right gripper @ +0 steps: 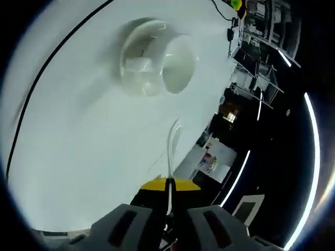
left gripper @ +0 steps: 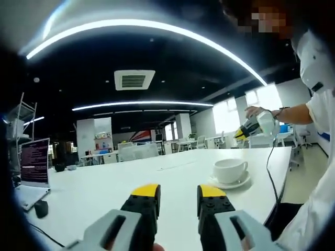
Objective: Tidy tabletop coffee trays, cups and spoons，present forward
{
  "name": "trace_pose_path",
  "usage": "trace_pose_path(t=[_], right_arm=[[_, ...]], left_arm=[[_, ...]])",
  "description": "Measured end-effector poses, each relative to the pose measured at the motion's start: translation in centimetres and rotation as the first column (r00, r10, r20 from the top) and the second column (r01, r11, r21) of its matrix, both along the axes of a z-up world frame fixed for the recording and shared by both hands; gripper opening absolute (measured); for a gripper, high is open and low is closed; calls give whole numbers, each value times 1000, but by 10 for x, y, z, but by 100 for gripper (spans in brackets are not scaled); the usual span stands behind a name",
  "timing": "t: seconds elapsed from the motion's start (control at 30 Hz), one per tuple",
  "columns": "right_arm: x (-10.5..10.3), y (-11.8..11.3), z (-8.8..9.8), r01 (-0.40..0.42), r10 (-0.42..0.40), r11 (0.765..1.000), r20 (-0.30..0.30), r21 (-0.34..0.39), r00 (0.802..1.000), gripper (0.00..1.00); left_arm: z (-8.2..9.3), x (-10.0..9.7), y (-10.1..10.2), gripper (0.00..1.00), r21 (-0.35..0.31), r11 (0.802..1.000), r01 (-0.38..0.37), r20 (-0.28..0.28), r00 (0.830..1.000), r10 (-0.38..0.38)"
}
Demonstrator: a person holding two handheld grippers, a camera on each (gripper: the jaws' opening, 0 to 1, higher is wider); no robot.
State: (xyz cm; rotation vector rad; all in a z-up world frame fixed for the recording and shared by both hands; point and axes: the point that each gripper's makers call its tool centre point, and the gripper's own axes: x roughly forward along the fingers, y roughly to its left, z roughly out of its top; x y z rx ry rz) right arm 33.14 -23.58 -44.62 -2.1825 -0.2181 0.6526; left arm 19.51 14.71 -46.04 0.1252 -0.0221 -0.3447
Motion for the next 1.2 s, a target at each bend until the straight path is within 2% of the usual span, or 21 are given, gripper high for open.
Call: trace_pose_path(t=[0.07,0.13,0.43,0.67,0.8,0.93,1.2], right_arm=[[3,19,10,-16,16,1000,17,-15,1000,3],[3,25,12,-31,33,999,49,-43,998,3],[-5,49,13,-98,109,990,110,-101,988,3],[-11,73,-3,-135,159,976,135,-169,978,3],[-12,79,-11,-145,177,967,144,-209,974,3],[-12,83,-21,-150,202,948,164,-281,966,3],[-15,95,-34,-167,226,930,153,-326,962,3]], left_arm=[[-2,0,-1,30,7,1000,5,-6,1000,-5],[-2,-2,-4,30,11,1000,15,-12,1000,-15],[4,-6,-11,30,14,1000,16,-3,1000,-16],[2,-8,-10,30,11,1000,21,0,1000,-21],[4,-8,-9,30,9,1000,20,8,1000,-20],[5,-9,-10,30,0,1000,15,18,1000,-15],[2,-11,-15,30,15,1000,24,18,1000,-24]])
